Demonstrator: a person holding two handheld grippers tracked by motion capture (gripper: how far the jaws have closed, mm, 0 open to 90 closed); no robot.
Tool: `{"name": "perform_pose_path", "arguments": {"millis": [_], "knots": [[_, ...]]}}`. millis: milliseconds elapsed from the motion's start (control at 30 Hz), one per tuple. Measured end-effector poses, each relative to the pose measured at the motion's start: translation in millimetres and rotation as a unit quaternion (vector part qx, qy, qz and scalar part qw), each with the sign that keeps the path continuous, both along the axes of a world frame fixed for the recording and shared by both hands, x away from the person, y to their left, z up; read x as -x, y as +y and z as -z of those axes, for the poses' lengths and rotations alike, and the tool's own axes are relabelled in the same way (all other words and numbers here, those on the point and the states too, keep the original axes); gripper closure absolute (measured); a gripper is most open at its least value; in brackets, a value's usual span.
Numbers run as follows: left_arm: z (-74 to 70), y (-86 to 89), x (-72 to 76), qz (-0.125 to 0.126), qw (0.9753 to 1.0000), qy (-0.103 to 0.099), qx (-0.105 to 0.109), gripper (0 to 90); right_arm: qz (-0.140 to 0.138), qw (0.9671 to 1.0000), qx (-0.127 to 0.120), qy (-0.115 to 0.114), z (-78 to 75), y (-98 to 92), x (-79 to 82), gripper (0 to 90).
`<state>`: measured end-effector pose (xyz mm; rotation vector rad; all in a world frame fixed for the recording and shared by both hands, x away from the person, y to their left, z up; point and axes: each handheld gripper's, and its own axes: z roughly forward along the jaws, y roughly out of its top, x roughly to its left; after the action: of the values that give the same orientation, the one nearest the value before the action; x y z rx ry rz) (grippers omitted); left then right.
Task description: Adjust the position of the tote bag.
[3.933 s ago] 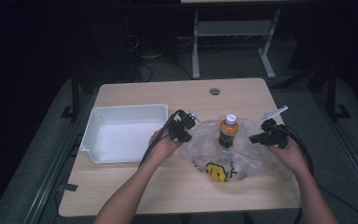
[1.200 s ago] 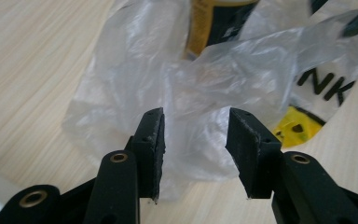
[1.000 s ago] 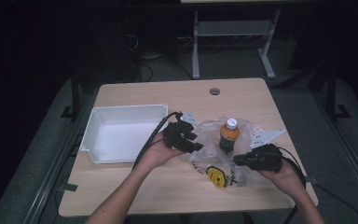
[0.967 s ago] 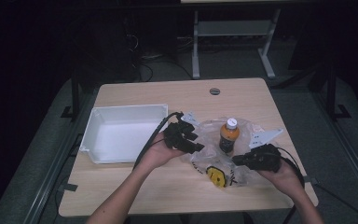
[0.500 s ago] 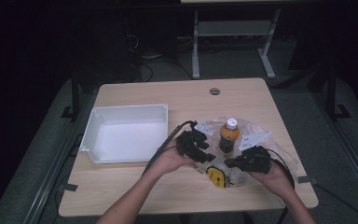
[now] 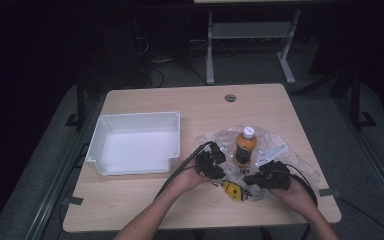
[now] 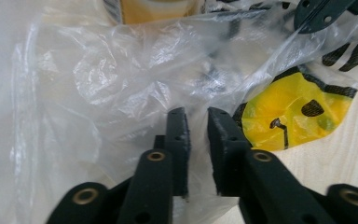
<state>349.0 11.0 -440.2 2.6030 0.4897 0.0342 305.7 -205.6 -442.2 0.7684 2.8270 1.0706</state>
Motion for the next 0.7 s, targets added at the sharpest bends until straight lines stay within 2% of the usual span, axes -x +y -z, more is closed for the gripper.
{"name": "perform_pose_path", "arguments": {"millis": [67, 167, 300, 367, 433, 500, 700], "knots": [[2.7, -0.6, -0.3, -0.006, 1.0000, 0.001, 0.002, 82.7, 0.000, 1.0000, 0.008, 0.000, 2.4, -0.3, -0.3, 89.6], [6.1, -2.3, 0.1, -0.009, 0.9999, -0.003, -0.008, 83.7, 0.001, 0.9998, 0.015, 0.009, 6.9, 1.0, 0.0, 89.6], [7.1, -1.7, 2.0, -0.015, 0.9999, -0.007, 0.000, 83.6, 0.000, 0.9995, 0.030, 0.009, 11.0, 1.8, -0.8, 89.6], [6.7, -0.5, 2.5, -0.014, 0.9999, -0.009, -0.001, 81.7, 0.002, 0.9995, 0.029, 0.014, 12.3, 1.2, -1.5, 89.4], [5.6, 1.2, 3.8, -0.016, 0.9998, -0.009, 0.009, 79.2, 0.004, 0.9995, 0.027, 0.018, 12.6, 0.9, -1.8, 87.0], [1.3, 5.1, 4.9, -0.014, 0.9997, -0.010, 0.016, 76.8, 0.005, 0.9996, 0.023, 0.015, 11.3, 0.3, -1.3, 82.5], [-11.6, 16.5, 4.5, -0.010, 0.9993, -0.012, 0.033, 76.3, 0.008, 0.9999, 0.008, 0.007, 5.5, -2.6, 0.7, 81.0]]}}
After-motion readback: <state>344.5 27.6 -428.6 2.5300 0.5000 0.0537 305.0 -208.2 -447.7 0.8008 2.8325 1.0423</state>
